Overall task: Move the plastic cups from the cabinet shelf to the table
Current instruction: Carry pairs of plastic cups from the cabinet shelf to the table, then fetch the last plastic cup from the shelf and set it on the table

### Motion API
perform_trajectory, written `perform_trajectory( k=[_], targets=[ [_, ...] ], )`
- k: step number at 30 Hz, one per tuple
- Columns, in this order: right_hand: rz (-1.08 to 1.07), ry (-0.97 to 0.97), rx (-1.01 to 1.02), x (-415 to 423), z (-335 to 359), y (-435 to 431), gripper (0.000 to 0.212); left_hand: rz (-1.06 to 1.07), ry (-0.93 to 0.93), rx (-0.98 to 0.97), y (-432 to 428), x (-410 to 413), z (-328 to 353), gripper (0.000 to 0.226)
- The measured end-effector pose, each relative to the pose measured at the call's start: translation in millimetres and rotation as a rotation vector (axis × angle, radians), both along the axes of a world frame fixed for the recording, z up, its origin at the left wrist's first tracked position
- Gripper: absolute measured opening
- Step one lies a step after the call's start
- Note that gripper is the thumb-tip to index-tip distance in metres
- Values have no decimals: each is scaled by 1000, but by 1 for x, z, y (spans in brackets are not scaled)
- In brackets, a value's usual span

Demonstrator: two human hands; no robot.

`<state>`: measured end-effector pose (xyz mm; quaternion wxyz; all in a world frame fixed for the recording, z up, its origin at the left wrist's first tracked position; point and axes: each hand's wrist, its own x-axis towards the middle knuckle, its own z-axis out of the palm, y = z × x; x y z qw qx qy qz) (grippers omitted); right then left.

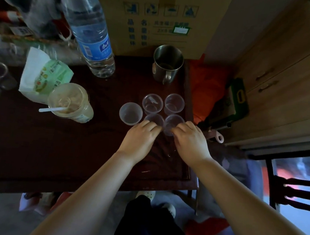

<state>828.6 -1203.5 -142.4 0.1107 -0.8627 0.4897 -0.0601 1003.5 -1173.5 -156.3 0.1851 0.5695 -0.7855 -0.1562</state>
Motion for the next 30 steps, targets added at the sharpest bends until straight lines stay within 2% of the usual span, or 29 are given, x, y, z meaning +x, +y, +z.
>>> perform_trajectory(
  k=[12, 20, 26, 30],
  targets=[
    [-46, 25, -1, -3, -13, 1, 21, 20, -23, -11, -1, -4, -8, 38],
    [-85, -74, -7, -8, 5, 14, 29, 48, -32, 25, 6, -5, -1, 35],
    [-168, -225, -57, -23, 48, 36, 31, 154, 61, 23, 22, -13, 42, 47],
    [-252, -227, -97, -43, 95, 58, 44, 107, 79, -30, 34, -28, 99, 53]
  ],
)
